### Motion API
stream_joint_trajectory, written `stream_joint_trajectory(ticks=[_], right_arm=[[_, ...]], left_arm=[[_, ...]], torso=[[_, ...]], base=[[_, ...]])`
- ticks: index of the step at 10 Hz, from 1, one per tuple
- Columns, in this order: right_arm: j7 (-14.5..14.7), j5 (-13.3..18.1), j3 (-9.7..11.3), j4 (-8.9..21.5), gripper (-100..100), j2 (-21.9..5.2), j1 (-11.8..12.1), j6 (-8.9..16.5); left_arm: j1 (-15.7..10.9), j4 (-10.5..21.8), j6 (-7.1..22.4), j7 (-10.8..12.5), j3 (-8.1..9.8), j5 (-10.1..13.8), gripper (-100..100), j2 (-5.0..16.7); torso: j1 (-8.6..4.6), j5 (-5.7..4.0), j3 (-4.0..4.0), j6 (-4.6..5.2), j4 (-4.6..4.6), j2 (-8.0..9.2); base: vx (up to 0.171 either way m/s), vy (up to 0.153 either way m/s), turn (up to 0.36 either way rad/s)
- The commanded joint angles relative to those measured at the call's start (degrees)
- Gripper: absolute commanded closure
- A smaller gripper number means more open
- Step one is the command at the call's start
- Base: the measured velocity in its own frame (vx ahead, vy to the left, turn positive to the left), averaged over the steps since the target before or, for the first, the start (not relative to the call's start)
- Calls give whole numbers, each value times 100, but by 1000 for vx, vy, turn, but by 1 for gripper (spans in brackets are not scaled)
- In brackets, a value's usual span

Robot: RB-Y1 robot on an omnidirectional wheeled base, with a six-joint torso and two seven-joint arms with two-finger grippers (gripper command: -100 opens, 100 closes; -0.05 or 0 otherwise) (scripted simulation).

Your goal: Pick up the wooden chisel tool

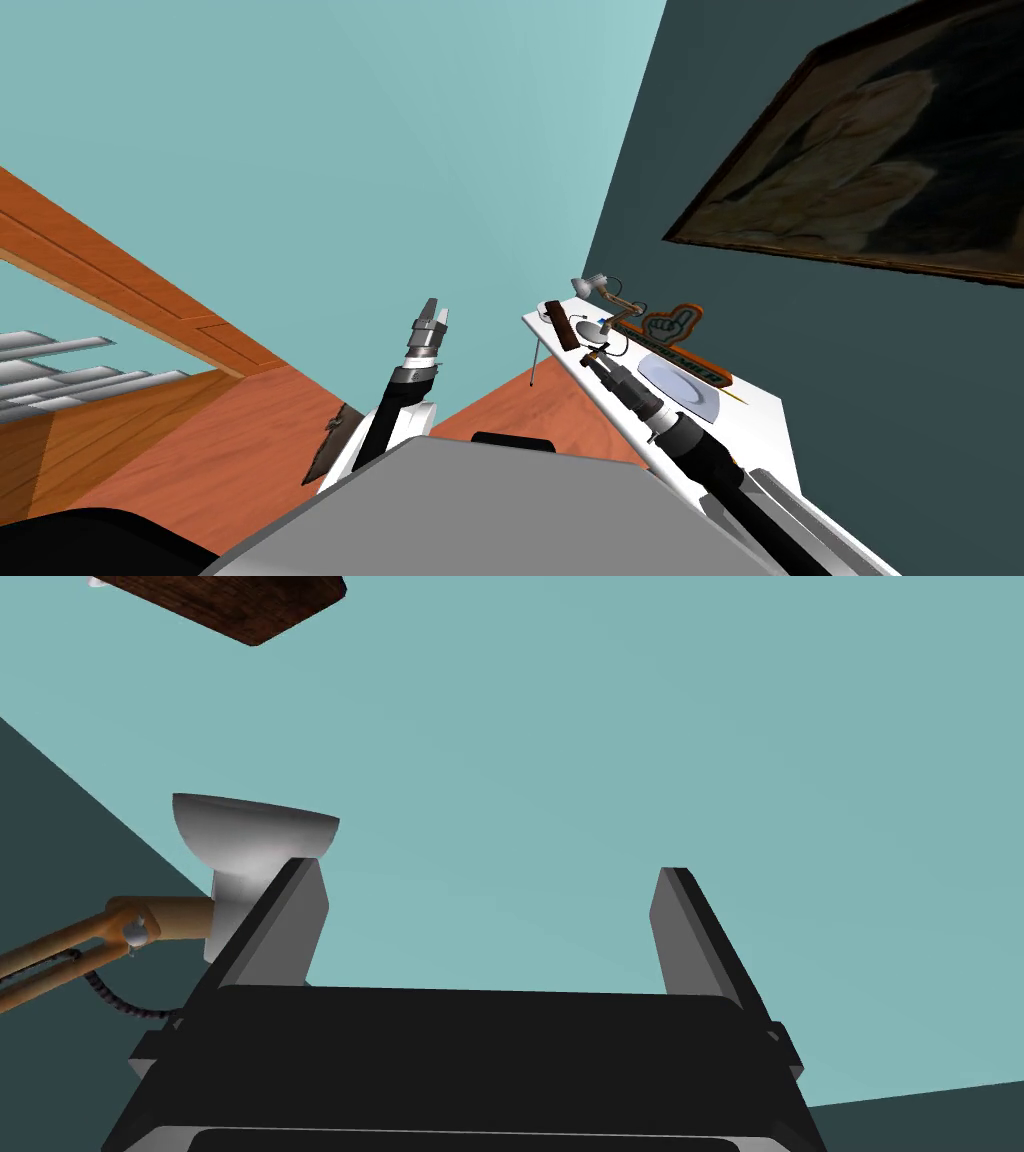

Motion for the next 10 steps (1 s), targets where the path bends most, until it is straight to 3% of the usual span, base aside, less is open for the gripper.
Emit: stream_joint_trajectory(ticks=[1, 7, 9, 10], right_arm=[[23, 87, 34, 56, -100, -286, -9, 56], [210, 561, 50, 273, -100, -1319, 389, 201], [210, 561, 50, 273, -100, -1588, 389, 201], [283, 705, 47, 353, -100, -1796, 530, 258]], left_arm=[[0, 0, 0, 0, 0, 0, 0, 0], [1, 0, 0, 0, 1, 0, 0, 0], [1, 0, 0, 0, 1, 0, 0, 0], [1, 0, 0, 0, 1, 0, 0, 0]], torso=[[0, 0, 0, 0, 0, 0], [-2, 0, -2, 4, 0, -3], [0, 0, -2, 3, 0, -4], [2, 0, -2, 4, 0, -4]], base=[[-5, -8, 117], [-1, -7, 131], [1, -4, 52], [3, -3, 178]])
